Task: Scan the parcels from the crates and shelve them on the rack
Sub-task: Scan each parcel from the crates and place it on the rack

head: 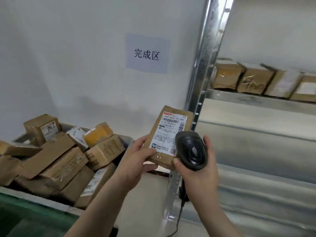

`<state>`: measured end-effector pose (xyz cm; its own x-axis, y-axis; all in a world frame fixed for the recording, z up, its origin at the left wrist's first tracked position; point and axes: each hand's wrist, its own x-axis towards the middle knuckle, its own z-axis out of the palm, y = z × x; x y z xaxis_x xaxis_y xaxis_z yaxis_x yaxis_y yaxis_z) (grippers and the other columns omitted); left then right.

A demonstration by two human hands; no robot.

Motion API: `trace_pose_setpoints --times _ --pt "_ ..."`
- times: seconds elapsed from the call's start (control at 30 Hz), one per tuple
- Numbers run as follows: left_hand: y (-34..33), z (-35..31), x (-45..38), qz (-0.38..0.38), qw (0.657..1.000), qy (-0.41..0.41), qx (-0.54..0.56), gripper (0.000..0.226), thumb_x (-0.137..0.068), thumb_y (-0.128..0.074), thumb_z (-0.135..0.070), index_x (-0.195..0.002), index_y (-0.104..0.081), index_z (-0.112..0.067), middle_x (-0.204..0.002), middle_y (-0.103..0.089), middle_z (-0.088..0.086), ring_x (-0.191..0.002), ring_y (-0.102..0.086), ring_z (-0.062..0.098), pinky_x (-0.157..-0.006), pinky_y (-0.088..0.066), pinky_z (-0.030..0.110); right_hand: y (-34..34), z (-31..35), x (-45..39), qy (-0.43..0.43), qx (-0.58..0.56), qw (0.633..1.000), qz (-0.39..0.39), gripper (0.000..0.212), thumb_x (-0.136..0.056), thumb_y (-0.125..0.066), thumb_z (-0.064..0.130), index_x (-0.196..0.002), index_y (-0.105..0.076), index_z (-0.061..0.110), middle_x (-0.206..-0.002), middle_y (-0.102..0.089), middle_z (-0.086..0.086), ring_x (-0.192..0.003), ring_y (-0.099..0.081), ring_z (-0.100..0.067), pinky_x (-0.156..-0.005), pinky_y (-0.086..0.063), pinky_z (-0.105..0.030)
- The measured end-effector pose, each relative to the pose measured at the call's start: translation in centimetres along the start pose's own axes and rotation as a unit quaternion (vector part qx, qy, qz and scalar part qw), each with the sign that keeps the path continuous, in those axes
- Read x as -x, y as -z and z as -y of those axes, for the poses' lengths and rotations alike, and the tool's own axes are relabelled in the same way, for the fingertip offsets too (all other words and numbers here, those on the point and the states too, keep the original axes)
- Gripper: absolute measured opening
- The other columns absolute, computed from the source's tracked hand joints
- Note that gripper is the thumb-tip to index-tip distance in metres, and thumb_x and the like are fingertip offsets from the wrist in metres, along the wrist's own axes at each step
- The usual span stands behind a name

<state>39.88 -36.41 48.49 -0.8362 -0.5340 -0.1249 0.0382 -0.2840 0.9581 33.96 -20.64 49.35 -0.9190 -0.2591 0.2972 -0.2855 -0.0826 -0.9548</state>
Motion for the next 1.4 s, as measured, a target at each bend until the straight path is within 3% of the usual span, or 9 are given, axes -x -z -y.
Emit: trace_pose_setpoints --times 0.23,0.4,0.53,0.7,1.0,1.13,1.2,1.3,1.4 --pt "-11.3 2.0 -0.6 0.126 0.992 0.027 -0.016 0.042 -0.095 -0.057 0.002 -0.13 -0.061 -0.021 -0.11 -0.076 0.006 -0.096 -0.073 0.027 -0.061 -0.06 0.031 10.6 0.8 0.6 0.011 0.01 0.99 -0.141 0.098 -0.072 -0.08 -0.018 -0.144 -0.035 0.03 -0.122 -0.061 0.021 -0.106 -0.061 0.018 -0.092 -0.047 -0.005" --pt "-20.3 4.1 -0.1 0.202 0.978 0.048 -0.027 0.044 -0.094 -0.061 -0.001 -0.132 -0.06 -0.023 -0.112 -0.076 0.005 -0.107 -0.071 0.033 -0.065 -0.056 0.034 18.6 0.9 0.6 0.022 0.03 0.97 -0.239 0.096 -0.072 -0.081 -0.016 -0.151 -0.037 0.019 -0.123 -0.059 0.022 -0.105 -0.059 0.022 -0.088 -0.044 -0.001" --pt "-28.1 6.0 0.9 0.262 0.963 0.054 -0.046 0.043 -0.094 -0.063 -0.003 -0.131 -0.06 -0.025 -0.106 -0.078 0.0 -0.095 -0.073 0.024 -0.068 -0.057 0.035 25.7 0.6 0.8 0.012 0.04 0.954 -0.296 0.096 -0.073 -0.085 -0.008 -0.147 -0.039 0.031 -0.126 -0.061 0.02 -0.111 -0.059 0.016 -0.093 -0.045 -0.003" --pt "-38.4 8.3 2.5 0.315 0.945 0.065 -0.063 0.044 -0.095 -0.063 -0.003 -0.133 -0.058 -0.023 -0.103 -0.078 -0.001 -0.087 -0.074 0.019 -0.061 -0.059 0.028 35.6 0.5 0.6 0.014 0.045 0.937 -0.347 0.098 -0.073 -0.083 -0.011 -0.153 -0.036 0.024 -0.133 -0.061 0.008 -0.118 -0.059 0.008 -0.097 -0.045 -0.006" --pt "-56.4 11.8 5.3 0.348 0.933 0.068 -0.059 0.046 -0.094 -0.065 -0.004 -0.135 -0.057 -0.022 -0.105 -0.078 0.002 -0.086 -0.075 0.019 -0.072 -0.06 0.037 53.2 1.5 -1.2 0.024 0.053 0.915 -0.4 0.097 -0.075 -0.082 -0.01 -0.155 -0.037 0.021 -0.117 -0.06 0.028 -0.104 -0.06 0.021 -0.093 -0.046 -0.005" --pt "-62.9 13.1 6.9 0.374 0.923 0.084 -0.031 0.037 -0.095 -0.06 0.002 -0.125 -0.061 -0.02 -0.096 -0.079 0.0 -0.077 -0.074 0.015 -0.061 -0.061 0.03 59.4 1.8 -1.9 0.038 0.05 0.896 -0.439 0.093 -0.077 -0.079 -0.013 -0.154 -0.037 0.015 -0.114 -0.055 0.031 -0.098 -0.056 0.028 -0.085 -0.042 0.002" --pt "-66.0 13.8 7.2 0.39 0.916 0.084 -0.036 0.034 -0.095 -0.06 0.001 -0.121 -0.062 -0.021 -0.094 -0.079 -0.001 -0.077 -0.074 0.014 -0.065 -0.062 0.032 62.4 1.4 -2.4 0.037 0.055 0.888 -0.456 0.092 -0.076 -0.081 -0.011 -0.152 -0.039 0.022 -0.118 -0.057 0.029 -0.105 -0.058 0.022 -0.094 -0.049 -0.009" --pt "-70.3 14.8 7.0 0.404 0.91 0.087 -0.038 0.038 -0.094 -0.062 0.0 -0.126 -0.06 -0.02 -0.1 -0.079 0.002 -0.081 -0.074 0.017 -0.079 -0.059 0.042 66.3 0.6 -3.4 0.026 0.056 0.873 -0.483 0.096 -0.075 -0.085 -0.005 -0.152 -0.04 0.03 -0.126 -0.059 0.025 -0.117 -0.06 0.008 -0.109 -0.05 -0.044" --pt "-74.8 16.1 6.2 0.425 0.9 0.092 -0.041 0.039 -0.095 -0.061 -0.001 -0.129 -0.059 -0.02 -0.103 -0.078 0.004 -0.083 -0.074 0.018 -0.08 -0.058 0.043 69.9 -0.1 -4.8 0.023 0.062 0.854 -0.516 0.098 -0.068 -0.09 0.008 -0.146 -0.041 0.041 -0.131 -0.061 0.017 -0.121 -0.061 0.0 -0.11 -0.049 -0.048"
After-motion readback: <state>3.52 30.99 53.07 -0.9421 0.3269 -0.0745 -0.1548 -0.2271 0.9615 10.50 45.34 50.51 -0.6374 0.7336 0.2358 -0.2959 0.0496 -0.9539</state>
